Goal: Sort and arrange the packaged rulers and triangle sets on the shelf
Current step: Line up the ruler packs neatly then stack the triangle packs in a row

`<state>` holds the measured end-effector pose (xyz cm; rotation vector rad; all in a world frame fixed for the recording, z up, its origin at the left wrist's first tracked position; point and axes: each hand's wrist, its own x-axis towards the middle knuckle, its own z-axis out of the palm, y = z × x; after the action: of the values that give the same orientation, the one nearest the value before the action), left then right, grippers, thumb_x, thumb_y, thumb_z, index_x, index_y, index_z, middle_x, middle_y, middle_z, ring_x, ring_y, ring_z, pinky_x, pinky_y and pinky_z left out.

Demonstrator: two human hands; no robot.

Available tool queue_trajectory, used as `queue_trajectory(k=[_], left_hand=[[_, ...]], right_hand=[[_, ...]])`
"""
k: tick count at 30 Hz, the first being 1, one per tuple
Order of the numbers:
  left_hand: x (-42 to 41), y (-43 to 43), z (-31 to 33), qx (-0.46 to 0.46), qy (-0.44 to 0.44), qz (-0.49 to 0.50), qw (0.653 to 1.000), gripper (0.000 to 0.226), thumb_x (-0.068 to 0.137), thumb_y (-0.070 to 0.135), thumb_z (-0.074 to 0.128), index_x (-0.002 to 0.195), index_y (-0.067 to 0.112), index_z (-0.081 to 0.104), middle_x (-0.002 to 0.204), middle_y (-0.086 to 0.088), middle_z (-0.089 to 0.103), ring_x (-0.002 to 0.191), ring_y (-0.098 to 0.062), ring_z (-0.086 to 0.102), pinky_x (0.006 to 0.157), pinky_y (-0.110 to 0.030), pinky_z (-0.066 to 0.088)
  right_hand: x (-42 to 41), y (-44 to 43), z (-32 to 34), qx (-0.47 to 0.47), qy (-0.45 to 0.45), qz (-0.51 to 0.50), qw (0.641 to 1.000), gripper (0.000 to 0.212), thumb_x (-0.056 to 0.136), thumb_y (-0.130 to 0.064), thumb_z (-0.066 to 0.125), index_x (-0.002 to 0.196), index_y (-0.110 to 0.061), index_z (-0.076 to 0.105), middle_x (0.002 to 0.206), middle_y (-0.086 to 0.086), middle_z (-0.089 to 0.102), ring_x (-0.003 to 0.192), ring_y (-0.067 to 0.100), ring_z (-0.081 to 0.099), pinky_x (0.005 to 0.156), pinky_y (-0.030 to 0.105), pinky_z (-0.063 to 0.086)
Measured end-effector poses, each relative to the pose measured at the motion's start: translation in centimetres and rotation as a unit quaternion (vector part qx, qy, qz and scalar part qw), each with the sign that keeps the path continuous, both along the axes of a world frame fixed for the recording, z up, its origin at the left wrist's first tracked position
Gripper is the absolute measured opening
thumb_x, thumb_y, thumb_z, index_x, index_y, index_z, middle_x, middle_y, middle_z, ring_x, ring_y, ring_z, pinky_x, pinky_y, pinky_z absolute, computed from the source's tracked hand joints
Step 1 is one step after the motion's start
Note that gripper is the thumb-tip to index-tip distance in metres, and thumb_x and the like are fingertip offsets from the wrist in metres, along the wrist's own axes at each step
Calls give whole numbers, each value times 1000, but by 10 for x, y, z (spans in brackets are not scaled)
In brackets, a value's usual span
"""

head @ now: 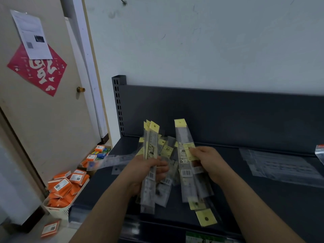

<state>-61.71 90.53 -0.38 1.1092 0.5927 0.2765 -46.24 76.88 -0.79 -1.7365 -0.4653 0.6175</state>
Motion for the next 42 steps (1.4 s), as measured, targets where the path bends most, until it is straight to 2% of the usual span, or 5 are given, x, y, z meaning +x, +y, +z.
queue_trajectory(k=[14,21,31,37,42], left_hand=[[21,-31,0,30,-19,-17,999,17,92,1,55,106,6,64,99,-20,72,88,-35,69,82,-49,56],[16,-33,6,-17,-40,-35,998,20,97,4,43,111,0,57,96,-23,72,79,-31,71,72,-45,58],[8,-32,4,70,-27,-55,996,11,92,10,57,100,7,64,78,-10,71,67,-21,66,61,-31,55],[-16,24,9,71,-7,-12,997,24,94,1,44,115,-7,54,94,-20,71,80,-32,71,64,-38,58],[-26,60,6,372,169,103,907,16,80,17,70,82,7,59,68,-9,58,58,-22,53,59,-32,45]], right_hand=[[-31,10,3,119,67,1,991,21,96,-20,55,93,-5,71,91,15,74,84,31,71,81,45,58],[-30,3,10,185,197,21,963,32,100,-19,45,109,7,61,86,28,69,64,34,66,59,45,58],[-38,13,5,226,158,115,954,24,94,-8,53,117,-8,62,108,14,69,92,24,67,81,34,55],[-31,10,-6,5,-115,96,989,27,97,-23,54,122,-21,63,120,-7,64,108,8,60,92,22,49],[-35,29,-16,-181,-352,213,893,39,98,-30,50,137,-27,50,137,-4,43,134,17,34,111,32,27]])
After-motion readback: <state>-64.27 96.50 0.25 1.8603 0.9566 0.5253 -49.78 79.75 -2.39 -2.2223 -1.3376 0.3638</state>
